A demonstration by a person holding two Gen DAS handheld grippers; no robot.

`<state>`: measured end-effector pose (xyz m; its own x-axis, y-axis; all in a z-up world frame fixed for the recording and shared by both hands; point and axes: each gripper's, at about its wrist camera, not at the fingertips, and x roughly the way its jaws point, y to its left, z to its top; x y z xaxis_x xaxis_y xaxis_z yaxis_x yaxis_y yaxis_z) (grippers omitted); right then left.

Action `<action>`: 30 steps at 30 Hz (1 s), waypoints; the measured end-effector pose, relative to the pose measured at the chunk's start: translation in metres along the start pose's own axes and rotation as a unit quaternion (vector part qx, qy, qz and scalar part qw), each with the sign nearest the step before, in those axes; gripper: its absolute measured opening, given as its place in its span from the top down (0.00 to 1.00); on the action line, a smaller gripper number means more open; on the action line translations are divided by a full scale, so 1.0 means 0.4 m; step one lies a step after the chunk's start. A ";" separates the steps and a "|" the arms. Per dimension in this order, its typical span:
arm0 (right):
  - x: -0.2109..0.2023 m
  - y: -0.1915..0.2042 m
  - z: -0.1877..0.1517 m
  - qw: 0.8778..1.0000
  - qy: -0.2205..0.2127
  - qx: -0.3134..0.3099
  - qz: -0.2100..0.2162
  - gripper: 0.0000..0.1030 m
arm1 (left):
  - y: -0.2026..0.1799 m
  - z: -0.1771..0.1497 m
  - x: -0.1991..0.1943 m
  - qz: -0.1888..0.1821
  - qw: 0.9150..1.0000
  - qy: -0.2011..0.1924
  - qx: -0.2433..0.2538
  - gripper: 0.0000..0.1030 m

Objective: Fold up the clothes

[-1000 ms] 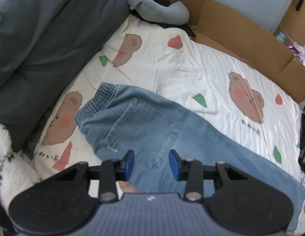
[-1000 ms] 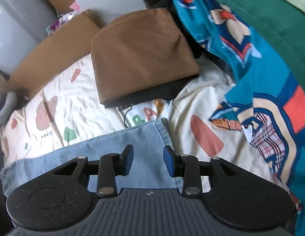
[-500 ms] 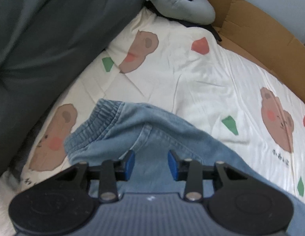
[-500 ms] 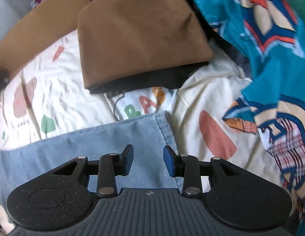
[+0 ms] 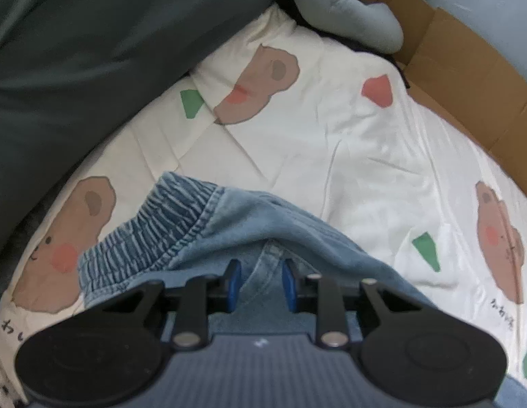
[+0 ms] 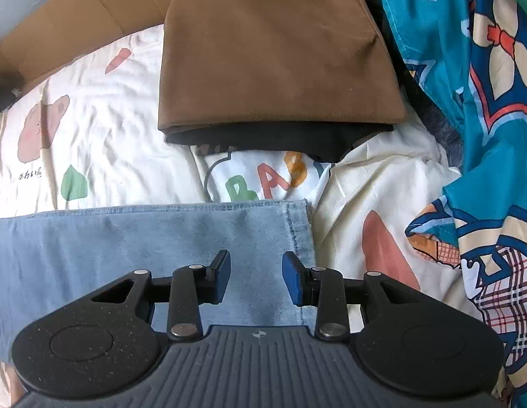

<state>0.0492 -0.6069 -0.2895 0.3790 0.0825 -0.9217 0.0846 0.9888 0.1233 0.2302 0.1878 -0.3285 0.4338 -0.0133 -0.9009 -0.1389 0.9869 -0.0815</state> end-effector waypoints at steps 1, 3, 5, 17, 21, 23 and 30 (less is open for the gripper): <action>0.000 0.006 0.001 1.000 -0.002 0.000 -0.001 0.61 | 0.000 0.001 0.012 0.002 1.000 0.001 0.004 0.74; 0.006 0.022 0.001 1.000 -0.007 0.001 0.003 0.60 | 0.002 0.006 0.034 0.004 1.000 0.000 0.001 0.73; 0.018 0.037 0.000 1.000 -0.008 0.006 0.008 0.57 | 0.005 0.010 0.057 0.005 1.000 0.001 -0.005 0.72; 0.107 0.094 -0.008 1.000 0.019 -0.011 -0.012 0.53 | 0.007 0.042 0.153 0.000 1.000 0.008 0.007 0.79; 0.106 0.093 -0.015 0.999 0.025 -0.022 -0.022 0.53 | 0.012 0.062 0.179 0.012 1.000 0.016 -0.002 0.92; 0.105 0.092 -0.014 0.999 0.023 -0.019 -0.023 0.53 | 0.015 0.068 0.192 0.015 1.000 0.018 -0.006 0.98; 0.109 0.112 -0.016 1.000 0.007 -0.010 0.000 0.53 | 0.018 0.078 0.200 0.003 1.000 0.009 0.028 0.97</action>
<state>0.0636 -0.5581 -0.3266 0.3664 0.0843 -0.9266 0.0662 0.9910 0.1163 0.2917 0.1987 -0.3880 0.4166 -0.0105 -0.9090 -0.0909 0.9944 -0.0531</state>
